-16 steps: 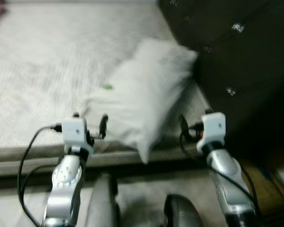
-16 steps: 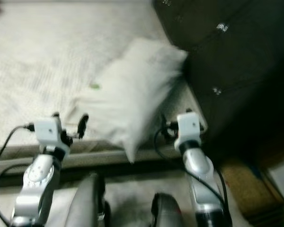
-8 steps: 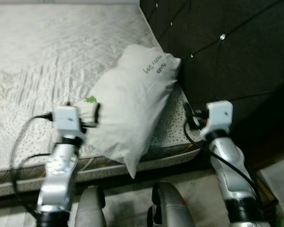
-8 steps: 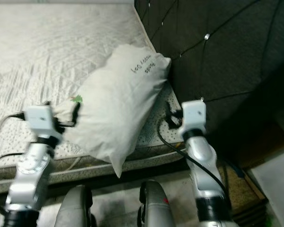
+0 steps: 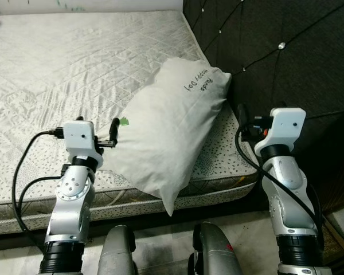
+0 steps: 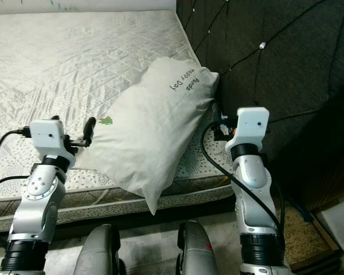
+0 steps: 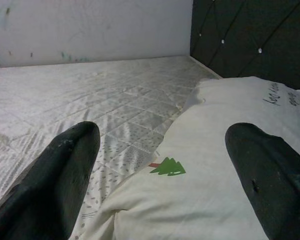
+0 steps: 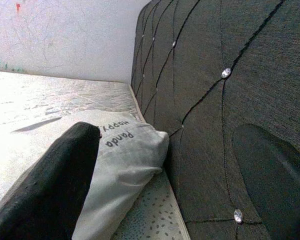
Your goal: Clean up the room
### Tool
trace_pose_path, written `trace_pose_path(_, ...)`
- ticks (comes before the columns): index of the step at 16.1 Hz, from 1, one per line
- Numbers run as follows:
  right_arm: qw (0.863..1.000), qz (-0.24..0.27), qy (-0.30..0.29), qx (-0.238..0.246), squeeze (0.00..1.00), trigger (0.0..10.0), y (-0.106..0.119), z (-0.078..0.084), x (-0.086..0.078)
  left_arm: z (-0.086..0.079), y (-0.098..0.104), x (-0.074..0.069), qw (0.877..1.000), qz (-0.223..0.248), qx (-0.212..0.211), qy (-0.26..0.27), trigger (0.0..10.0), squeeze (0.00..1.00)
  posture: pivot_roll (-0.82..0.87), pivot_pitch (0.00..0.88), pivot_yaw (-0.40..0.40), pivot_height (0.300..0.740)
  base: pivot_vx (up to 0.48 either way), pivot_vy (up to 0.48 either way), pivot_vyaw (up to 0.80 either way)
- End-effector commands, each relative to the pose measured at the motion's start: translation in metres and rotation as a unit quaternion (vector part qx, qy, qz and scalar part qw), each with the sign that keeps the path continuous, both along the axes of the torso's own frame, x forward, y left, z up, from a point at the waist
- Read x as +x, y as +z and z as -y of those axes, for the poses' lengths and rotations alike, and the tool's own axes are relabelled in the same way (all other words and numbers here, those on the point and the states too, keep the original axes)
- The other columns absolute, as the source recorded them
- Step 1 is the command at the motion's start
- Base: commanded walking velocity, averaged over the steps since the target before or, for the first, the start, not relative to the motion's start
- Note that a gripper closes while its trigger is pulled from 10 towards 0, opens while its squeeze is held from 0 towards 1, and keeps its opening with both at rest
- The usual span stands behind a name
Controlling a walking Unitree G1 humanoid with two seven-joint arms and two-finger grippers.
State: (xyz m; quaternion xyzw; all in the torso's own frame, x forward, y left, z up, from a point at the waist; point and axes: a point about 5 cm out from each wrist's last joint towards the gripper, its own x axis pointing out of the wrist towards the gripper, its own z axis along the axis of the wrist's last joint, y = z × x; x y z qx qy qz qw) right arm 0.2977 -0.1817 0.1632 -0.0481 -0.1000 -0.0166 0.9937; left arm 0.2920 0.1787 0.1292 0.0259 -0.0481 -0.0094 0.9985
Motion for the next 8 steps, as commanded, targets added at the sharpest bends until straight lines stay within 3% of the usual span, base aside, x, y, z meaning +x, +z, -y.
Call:
trace_pose_path(1,1.000,0.000,-0.006,0.003,0.00,10.0,-0.001,0.002,-0.003,0.003,0.000,0.002,1.000,0.002,0.004,-0.009,10.0,0.00,-0.07,0.050,-0.006,0.640,0.000,0.000,0.00)
trace_pose_path(4,0.999,-0.038,0.022,0.010,0.00,10.0,-0.024,-0.004,-0.015,0.001,-0.005,-0.003,1.000,-0.001,0.007,-0.006,10.0,0.00,-0.04,0.038,-0.019,0.630,0.000,0.000,0.00)
trace_pose_path(8,0.996,-0.072,0.050,0.008,0.00,10.0,-0.042,-0.017,-0.015,0.002,-0.006,-0.006,1.000,0.002,0.007,-0.001,10.0,0.00,-0.02,0.045,-0.042,0.585,0.000,0.000,0.00)
